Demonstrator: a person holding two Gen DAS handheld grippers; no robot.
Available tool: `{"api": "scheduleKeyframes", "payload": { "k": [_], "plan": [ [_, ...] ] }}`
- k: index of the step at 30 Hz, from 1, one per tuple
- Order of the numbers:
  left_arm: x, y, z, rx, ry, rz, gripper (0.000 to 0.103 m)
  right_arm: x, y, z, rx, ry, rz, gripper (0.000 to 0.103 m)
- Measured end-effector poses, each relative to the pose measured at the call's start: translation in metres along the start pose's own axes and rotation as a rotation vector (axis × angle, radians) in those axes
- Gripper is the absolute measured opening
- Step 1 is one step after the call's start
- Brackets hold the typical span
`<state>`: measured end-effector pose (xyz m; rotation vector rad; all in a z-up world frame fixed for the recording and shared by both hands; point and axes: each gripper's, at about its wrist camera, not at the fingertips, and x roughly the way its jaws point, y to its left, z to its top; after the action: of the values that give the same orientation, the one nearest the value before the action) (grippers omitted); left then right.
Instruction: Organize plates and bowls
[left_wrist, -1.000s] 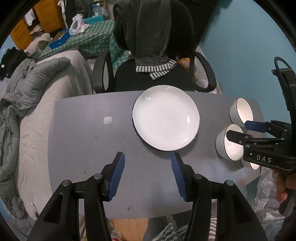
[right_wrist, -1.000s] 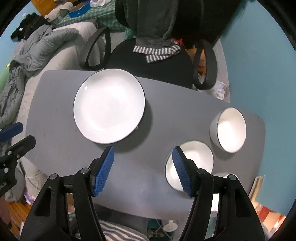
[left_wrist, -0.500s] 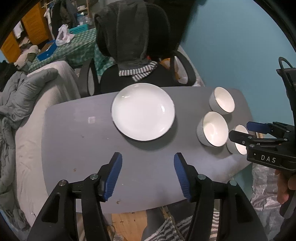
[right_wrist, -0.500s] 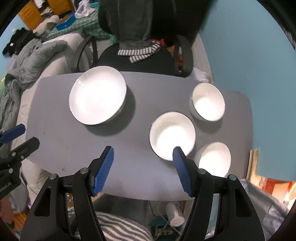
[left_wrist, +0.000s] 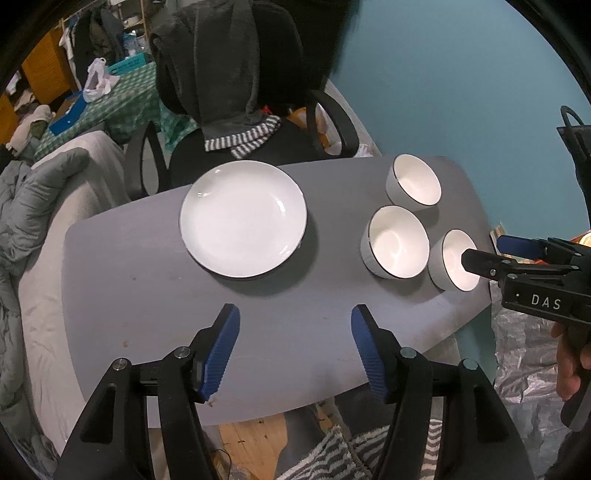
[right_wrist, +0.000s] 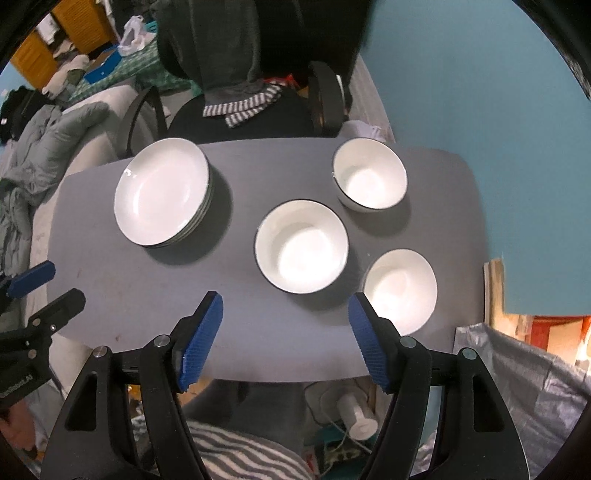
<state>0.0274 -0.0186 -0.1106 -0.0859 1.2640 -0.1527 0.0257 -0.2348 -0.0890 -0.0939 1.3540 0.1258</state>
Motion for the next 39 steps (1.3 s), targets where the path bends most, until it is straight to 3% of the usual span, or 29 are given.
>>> {"api": "scheduleKeyframes", "payload": {
  "k": [8, 21, 39],
  "plan": [
    [0.018, -0.018, 0.01, 0.011, 0.032, -0.014, 0.071, 0.003, -0.03, 0.0, 0.05, 0.015, -0.001, 0.07],
    [0.062, -0.047, 0.031, -0.006, 0.106, -0.022, 0.071, 0.033, -0.076, 0.018, 0.073, 0.03, 0.029, 0.07],
    [0.137, -0.072, 0.048, -0.097, 0.216, -0.003, 0.071, 0.112, -0.09, 0.047, -0.044, 0.129, 0.094, 0.07]
  ]
}}
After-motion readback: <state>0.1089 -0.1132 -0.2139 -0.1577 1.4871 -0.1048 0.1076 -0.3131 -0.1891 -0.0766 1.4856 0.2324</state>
